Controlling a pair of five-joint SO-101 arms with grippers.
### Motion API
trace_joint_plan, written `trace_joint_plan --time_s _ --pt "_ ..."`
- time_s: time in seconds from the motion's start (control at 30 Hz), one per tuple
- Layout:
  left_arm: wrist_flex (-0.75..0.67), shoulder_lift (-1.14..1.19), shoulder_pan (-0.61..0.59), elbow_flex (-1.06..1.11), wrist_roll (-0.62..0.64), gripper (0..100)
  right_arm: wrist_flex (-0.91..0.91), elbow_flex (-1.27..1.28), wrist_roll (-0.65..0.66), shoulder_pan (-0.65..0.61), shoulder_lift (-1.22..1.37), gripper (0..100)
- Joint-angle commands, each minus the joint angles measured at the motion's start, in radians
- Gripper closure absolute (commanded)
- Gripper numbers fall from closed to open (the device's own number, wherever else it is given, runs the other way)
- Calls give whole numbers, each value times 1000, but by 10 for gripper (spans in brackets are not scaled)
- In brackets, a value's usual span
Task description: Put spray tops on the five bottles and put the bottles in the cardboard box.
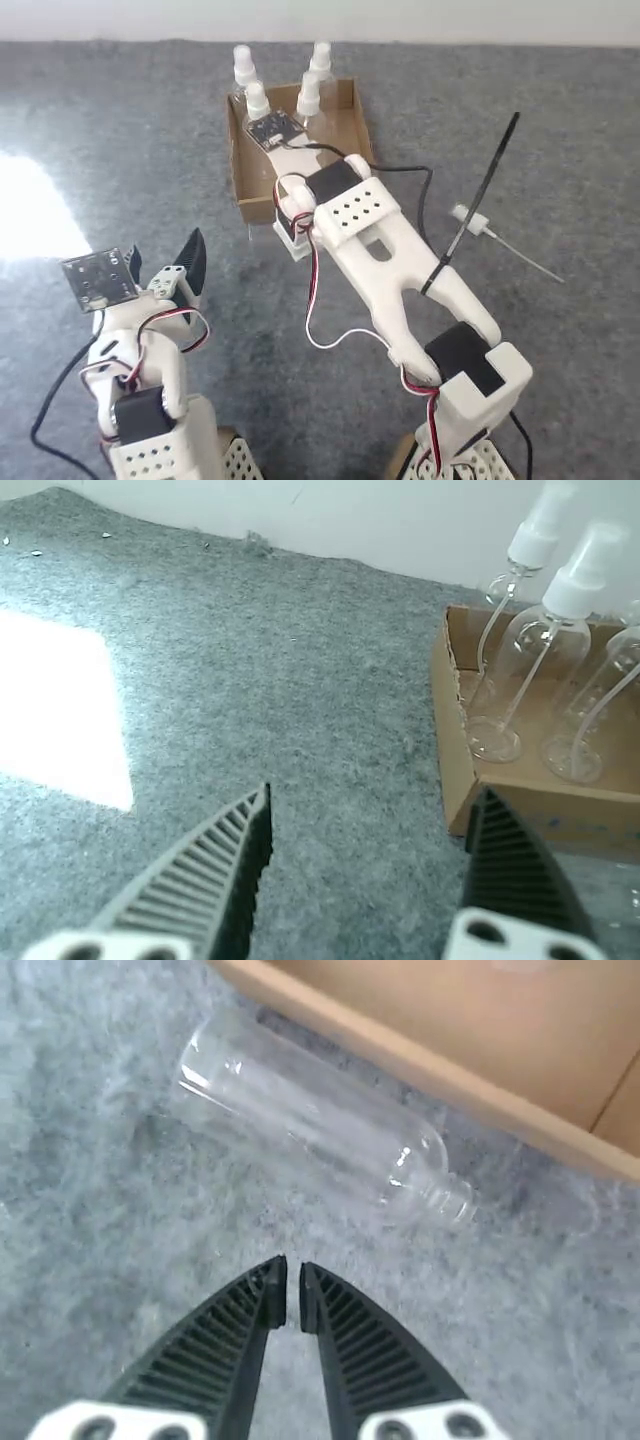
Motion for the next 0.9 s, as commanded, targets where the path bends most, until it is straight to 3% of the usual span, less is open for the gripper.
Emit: trace_joint_plan --time_s 0.0,0.37,0.87 --pt "-23 -14 3 -10 5 706 27 -94 12 5 -18 991" --pt "-23 -14 3 -10 5 706 -120 -80 8 10 -1 991" --pt "-23 -14 3 -10 5 706 -467 51 8 16 160 991"
